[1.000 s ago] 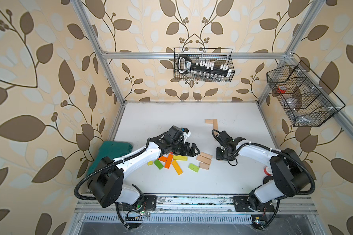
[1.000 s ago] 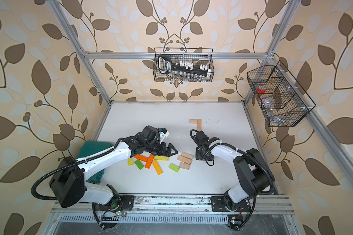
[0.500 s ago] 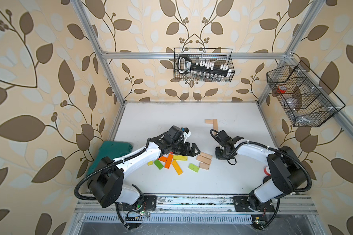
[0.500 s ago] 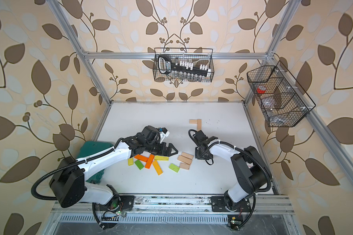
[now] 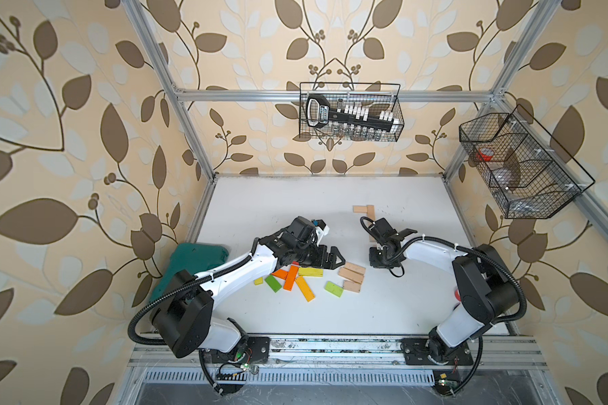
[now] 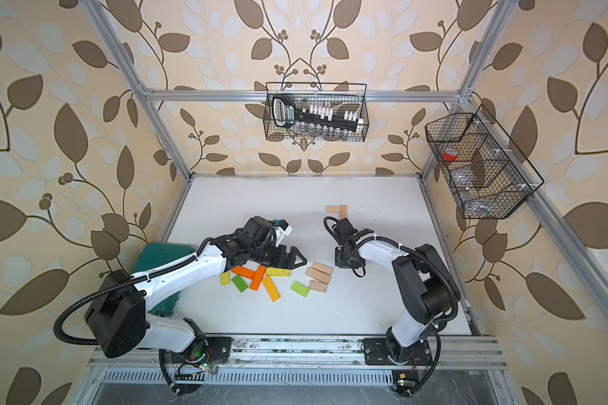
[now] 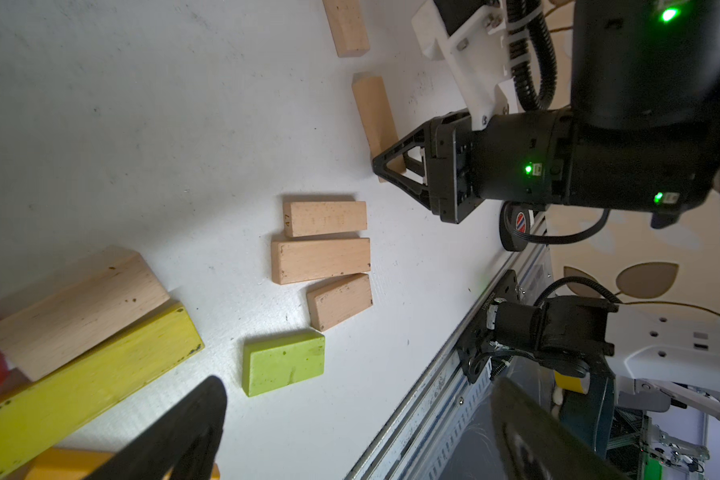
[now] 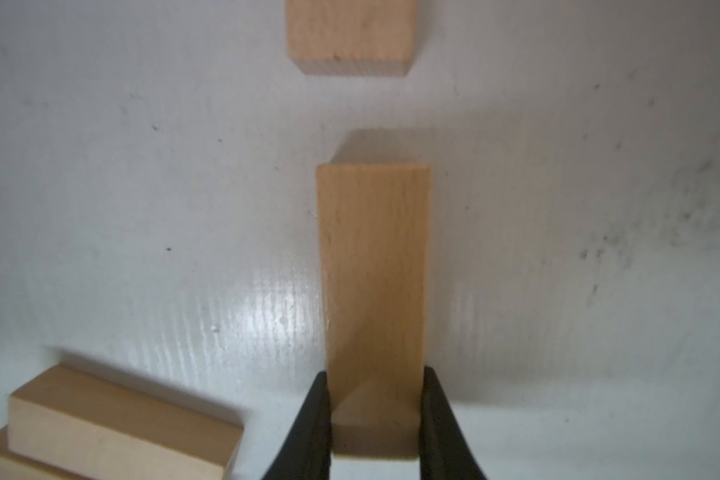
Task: Assemble a giraffe with building blocks
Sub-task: Assemble the building block at the center of the board.
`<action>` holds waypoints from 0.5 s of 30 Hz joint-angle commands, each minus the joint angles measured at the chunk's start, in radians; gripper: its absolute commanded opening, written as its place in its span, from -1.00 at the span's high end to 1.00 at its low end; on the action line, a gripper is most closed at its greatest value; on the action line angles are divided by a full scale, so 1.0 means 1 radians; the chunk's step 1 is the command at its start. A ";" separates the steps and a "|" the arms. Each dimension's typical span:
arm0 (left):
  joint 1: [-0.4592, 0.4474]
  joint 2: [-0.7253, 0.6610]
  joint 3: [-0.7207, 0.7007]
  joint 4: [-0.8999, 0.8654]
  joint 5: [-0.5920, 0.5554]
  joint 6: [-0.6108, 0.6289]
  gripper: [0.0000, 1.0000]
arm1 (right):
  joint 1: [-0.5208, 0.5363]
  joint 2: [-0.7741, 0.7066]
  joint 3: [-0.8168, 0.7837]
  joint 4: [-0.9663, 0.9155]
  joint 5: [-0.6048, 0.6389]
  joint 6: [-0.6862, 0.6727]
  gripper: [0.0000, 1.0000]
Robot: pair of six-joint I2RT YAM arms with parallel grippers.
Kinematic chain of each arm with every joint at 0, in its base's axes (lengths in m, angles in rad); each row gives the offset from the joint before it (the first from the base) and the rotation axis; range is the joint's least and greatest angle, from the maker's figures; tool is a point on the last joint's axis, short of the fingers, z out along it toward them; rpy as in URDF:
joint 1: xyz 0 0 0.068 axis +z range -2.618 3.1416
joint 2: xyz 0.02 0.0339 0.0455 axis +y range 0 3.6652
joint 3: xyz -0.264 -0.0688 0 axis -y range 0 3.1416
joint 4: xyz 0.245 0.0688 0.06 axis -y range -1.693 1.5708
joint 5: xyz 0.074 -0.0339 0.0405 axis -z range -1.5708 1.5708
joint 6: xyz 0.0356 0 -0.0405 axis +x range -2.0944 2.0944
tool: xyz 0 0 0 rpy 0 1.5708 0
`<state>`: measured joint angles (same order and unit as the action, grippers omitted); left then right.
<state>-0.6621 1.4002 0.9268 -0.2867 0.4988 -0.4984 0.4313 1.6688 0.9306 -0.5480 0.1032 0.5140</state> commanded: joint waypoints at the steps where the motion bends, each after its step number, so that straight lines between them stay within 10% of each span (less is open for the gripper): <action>1: -0.010 -0.005 -0.003 0.023 0.027 0.003 -0.98 | -0.007 0.061 -0.005 0.003 -0.014 -0.012 0.63; 15: -0.010 -0.010 -0.002 0.016 0.023 0.008 -0.98 | -0.009 0.101 0.015 0.011 -0.022 -0.009 0.60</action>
<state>-0.6624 1.4002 0.9268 -0.2867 0.4984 -0.4980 0.4248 1.7020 0.9638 -0.5301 0.1017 0.5102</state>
